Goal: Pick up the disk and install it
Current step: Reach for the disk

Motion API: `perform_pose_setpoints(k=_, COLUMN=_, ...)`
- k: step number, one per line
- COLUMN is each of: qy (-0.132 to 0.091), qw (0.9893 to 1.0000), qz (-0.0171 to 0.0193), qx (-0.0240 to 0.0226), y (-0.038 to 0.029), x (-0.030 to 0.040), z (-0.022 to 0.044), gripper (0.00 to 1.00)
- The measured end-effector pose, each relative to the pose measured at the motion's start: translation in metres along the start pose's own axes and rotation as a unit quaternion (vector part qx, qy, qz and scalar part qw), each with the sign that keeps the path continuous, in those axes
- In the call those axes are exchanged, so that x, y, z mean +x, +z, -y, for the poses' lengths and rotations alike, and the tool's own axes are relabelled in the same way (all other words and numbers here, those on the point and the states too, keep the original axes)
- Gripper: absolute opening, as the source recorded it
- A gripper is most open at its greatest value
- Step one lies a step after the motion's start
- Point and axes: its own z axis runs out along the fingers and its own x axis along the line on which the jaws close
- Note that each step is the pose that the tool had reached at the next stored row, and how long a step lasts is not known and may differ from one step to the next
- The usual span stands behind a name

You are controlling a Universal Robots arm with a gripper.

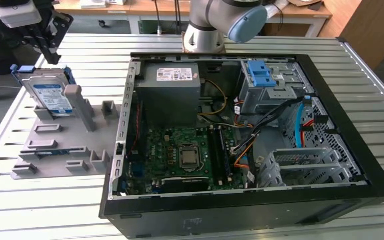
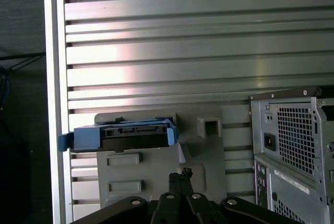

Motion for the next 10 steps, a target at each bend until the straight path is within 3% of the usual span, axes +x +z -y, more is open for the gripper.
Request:
perform_pose_setpoints(k=5, qy=0.000, qw=1.0000, qz=-0.0001, qx=0.0000, y=0.0000, x=0.0023, z=0.0001, gripper=0.11)
perform_pose_setpoints(k=10, qy=0.000, qw=1.0000, qz=0.0000, qx=0.0000, y=0.0002, x=0.0193, z=0.0013, gripper=0.11)
